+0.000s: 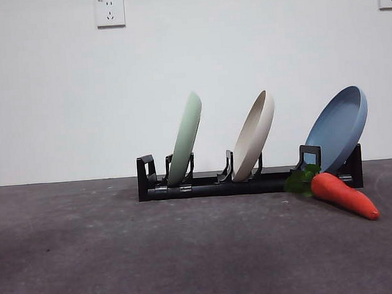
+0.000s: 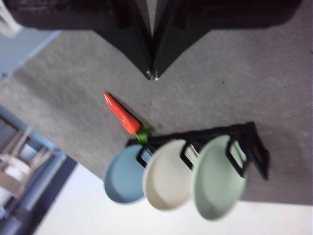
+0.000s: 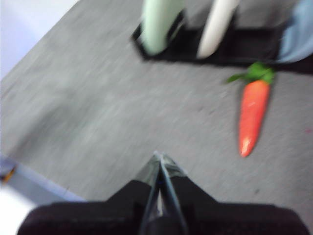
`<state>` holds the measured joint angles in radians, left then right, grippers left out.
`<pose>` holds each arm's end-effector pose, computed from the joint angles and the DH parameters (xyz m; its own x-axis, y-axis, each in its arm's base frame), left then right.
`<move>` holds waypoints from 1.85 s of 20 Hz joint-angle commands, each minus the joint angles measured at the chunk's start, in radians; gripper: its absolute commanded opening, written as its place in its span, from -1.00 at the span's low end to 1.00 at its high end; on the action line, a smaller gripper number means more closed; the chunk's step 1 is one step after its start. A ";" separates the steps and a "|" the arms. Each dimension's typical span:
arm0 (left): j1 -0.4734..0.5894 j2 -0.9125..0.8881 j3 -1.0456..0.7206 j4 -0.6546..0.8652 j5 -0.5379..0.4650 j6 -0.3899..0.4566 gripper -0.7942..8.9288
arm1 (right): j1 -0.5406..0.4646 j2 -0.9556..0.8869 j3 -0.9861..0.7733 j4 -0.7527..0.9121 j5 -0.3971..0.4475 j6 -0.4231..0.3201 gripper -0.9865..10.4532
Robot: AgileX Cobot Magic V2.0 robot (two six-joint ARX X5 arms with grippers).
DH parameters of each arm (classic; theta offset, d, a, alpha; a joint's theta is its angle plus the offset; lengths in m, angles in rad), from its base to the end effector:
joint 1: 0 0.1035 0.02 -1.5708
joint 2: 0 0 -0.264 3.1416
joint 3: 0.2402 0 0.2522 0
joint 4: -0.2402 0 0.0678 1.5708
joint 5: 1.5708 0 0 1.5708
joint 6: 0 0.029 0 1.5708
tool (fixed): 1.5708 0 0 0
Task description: Take the green plate from the plate rack,put the plate on the table,take the carrot from the table,put the carrot in the plate
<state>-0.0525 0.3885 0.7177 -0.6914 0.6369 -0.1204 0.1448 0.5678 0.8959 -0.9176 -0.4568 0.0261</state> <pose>0.0723 -0.0211 0.3072 0.7195 -0.6333 -0.2849 0.5507 0.7703 -0.3215 0.0852 0.0254 0.3290 0.6745 0.5441 -0.4989 -0.4778 0.8370 0.2668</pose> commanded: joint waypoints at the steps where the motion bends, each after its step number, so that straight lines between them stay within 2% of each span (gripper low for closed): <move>1: 0.002 0.027 0.036 -0.043 0.053 0.095 -0.85 | 0.005 0.035 0.050 -0.084 -0.037 -0.098 -0.85; 3: 0.002 0.043 0.060 -0.079 0.081 0.122 -0.85 | 0.010 0.055 0.065 -0.126 -0.041 -0.116 -0.85; 6: 0.002 0.048 0.071 -0.096 0.072 0.125 -0.82 | 0.010 0.062 0.065 -0.150 -0.040 -0.117 -0.81; 7: 0.002 0.048 0.071 -0.096 0.071 0.124 -0.69 | 0.010 0.062 0.065 -0.149 -0.040 -0.117 -0.72; 8: 0.002 0.048 0.071 -0.096 0.071 0.120 -0.40 | 0.010 0.061 0.065 -0.149 -0.040 -0.117 -0.52; 9: 0.002 0.048 0.071 -0.097 0.072 0.116 -0.01 | 0.010 0.061 0.065 -0.149 -0.039 -0.117 -0.24; 10: 0.002 0.048 0.071 -0.096 0.072 0.114 0.25 | 0.010 0.061 0.065 -0.150 -0.039 -0.116 0.05; 11: 0.002 0.048 0.071 -0.095 0.072 0.113 0.26 | 0.010 0.061 0.065 -0.150 -0.039 -0.113 0.20; 12: 0.002 0.050 0.072 -0.095 0.072 0.113 0.26 | 0.010 0.061 0.065 -0.150 -0.039 -0.113 0.22; 18: -0.003 0.137 0.091 -0.018 0.072 0.114 0.26 | 0.010 0.062 0.065 -0.150 -0.039 -0.113 0.22; 23: -0.074 0.346 0.179 0.166 0.058 0.086 0.26 | 0.010 0.062 0.065 -0.150 -0.039 -0.113 0.22; 29: -0.254 0.718 0.361 0.333 -0.161 0.087 0.26 | 0.010 0.063 0.065 -0.150 -0.038 -0.114 0.22; 34: -0.350 1.068 0.582 0.429 -0.286 0.099 0.26 | 0.010 0.067 0.065 -0.150 -0.037 -0.114 0.22; 37: -0.373 1.249 0.707 0.468 -0.325 0.099 0.26 | 0.010 0.067 0.065 -0.150 -0.037 -0.114 0.22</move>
<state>-0.4225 1.6299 1.4269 -0.2325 0.3164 -0.0261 0.1513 0.6357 0.9592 -1.0725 -0.4946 -0.0799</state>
